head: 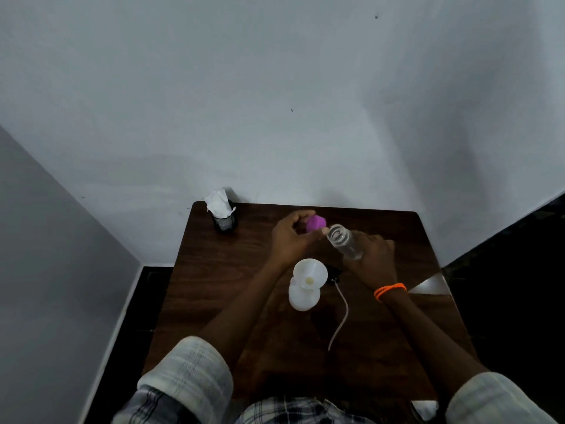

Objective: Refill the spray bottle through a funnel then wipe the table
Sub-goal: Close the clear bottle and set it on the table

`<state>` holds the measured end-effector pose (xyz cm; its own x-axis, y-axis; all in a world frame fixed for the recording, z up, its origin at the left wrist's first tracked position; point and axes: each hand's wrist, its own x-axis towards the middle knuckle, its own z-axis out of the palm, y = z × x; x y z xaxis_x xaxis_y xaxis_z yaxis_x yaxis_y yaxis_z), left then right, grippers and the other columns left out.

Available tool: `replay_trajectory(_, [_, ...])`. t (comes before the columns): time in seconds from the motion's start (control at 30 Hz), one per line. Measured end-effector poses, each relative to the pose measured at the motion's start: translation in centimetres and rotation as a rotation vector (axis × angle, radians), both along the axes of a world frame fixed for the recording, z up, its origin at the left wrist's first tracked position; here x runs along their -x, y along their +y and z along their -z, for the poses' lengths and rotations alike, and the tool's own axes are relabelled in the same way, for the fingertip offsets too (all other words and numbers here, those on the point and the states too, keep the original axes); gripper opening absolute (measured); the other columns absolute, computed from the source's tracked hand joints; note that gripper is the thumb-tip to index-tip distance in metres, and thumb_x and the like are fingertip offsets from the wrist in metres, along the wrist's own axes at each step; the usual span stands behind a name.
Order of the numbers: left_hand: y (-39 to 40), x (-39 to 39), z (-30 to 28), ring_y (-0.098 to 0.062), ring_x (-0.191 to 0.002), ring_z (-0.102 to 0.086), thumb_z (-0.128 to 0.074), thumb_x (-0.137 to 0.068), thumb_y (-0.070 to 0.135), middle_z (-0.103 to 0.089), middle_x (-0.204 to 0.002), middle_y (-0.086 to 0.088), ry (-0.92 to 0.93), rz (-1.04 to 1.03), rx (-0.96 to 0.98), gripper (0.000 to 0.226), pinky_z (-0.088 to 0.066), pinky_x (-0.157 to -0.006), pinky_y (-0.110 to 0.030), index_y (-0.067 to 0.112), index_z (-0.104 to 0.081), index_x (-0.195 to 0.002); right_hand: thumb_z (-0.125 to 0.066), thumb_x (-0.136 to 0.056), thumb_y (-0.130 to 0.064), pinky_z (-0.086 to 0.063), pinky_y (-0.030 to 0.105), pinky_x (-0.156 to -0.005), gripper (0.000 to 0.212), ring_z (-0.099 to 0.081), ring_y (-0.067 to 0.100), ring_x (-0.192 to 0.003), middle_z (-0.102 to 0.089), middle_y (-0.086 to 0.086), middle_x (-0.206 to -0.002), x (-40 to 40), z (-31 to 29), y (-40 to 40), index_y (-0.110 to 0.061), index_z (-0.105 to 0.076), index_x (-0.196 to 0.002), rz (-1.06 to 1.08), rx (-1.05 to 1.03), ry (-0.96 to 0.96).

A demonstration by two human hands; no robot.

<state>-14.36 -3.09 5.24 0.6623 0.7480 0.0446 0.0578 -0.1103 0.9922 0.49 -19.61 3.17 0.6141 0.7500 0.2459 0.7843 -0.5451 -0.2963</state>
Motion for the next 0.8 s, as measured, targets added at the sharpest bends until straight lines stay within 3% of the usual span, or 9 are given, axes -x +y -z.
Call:
replay_trajectory(0.13, [0.2, -2.4, -2.2, -0.007, -0.102, -0.072, -0.091, -0.074, 0.024, -0.076, -0.112, 0.000, -0.021, 0.041, -0.103, 0.053, -0.059, -0.090, -0.023, 0.012, -0.072, -0.122, -0.071, -0.059, -0.045, -0.041, 0.039, -0.077, 0.057, -0.066, 0.029, -0.088, -0.075, -0.002, -0.092, -0.1, -1.5, 1.7, -0.029, -0.067, -0.114, -0.012, -0.057, 0.073])
replay_trajectory(0.27, [0.3, -4.3, -3.9, -0.007, -0.100, -0.071, -0.090, -0.075, 0.023, -0.076, -0.112, 0.002, -0.011, 0.057, -0.183, 0.044, -0.056, -0.091, -0.021, 0.013, -0.075, -0.115, -0.077, -0.059, -0.045, -0.050, 0.042, -0.073, 0.046, -0.069, 0.014, -0.076, -0.073, -0.010, -0.079, 0.2, -2.5, 3.0, -0.034, -0.067, -0.102, -0.008, -0.211, 0.268])
replay_trajectory(0.33, [0.4, -4.8, -4.6, -0.008, -0.100, -0.071, -0.091, -0.073, 0.024, -0.077, -0.110, 0.003, 0.001, 0.058, -0.216, 0.042, -0.057, -0.092, -0.023, 0.015, -0.076, -0.112, -0.086, -0.061, -0.032, -0.050, 0.031, -0.068, 0.038, -0.064, -0.005, -0.069, -0.067, -0.018, -0.073, 0.4, -3.0, 3.2, -0.038, -0.065, -0.093, -0.003, -0.293, 0.371])
replay_trajectory(0.43, [0.5, -5.0, -5.1, -0.006, -0.098, -0.071, -0.092, -0.070, 0.023, -0.077, -0.108, 0.005, -0.007, 0.057, -0.237, 0.042, -0.058, -0.090, -0.024, 0.017, -0.077, -0.109, -0.091, -0.058, -0.019, -0.044, 0.013, -0.062, 0.042, -0.063, -0.010, -0.070, -0.067, -0.019, -0.073, 0.3, -3.5, 3.6, -0.036, -0.066, -0.087, 0.017, -0.334, 0.455])
replay_trajectory(0.6, [0.6, -4.7, -5.7, -0.007, -0.097, -0.073, -0.094, -0.068, 0.018, -0.078, -0.107, 0.004, -0.096, 0.020, -0.149, 0.044, -0.057, -0.087, -0.020, 0.013, -0.077, -0.108, -0.092, -0.057, -0.017, -0.050, 0.017, -0.067, 0.042, -0.068, 0.000, -0.076, -0.073, -0.012, -0.082, -0.1, -4.1, 4.4, -0.024, -0.072, -0.093, 0.028, -0.369, 0.498])
replay_trajectory(0.7, [0.9, -4.4, -5.9, -0.007, -0.094, -0.075, -0.095, -0.066, 0.019, -0.079, -0.105, 0.005, -0.118, -0.036, -0.005, 0.048, -0.059, -0.085, -0.022, 0.019, -0.077, -0.111, -0.094, -0.057, -0.016, -0.054, 0.018, -0.069, 0.047, -0.070, 0.002, -0.077, -0.075, -0.010, -0.084, -0.1, -4.6, 4.8, -0.020, -0.075, -0.099, 0.024, -0.395, 0.541])
replay_trajectory(0.8, [1.0, -4.3, -5.9, -0.011, -0.095, -0.075, -0.089, -0.074, 0.006, -0.078, -0.105, -0.002, -0.187, -0.059, 0.166, 0.043, -0.060, -0.088, -0.028, 0.015, -0.075, -0.113, -0.094, -0.058, -0.015, -0.051, 0.012, -0.066, 0.045, -0.069, -0.003, -0.073, -0.074, -0.013, -0.081, 0.0, -5.3, 5.2, -0.021, -0.076, -0.098, 0.023, -0.421, 0.568])
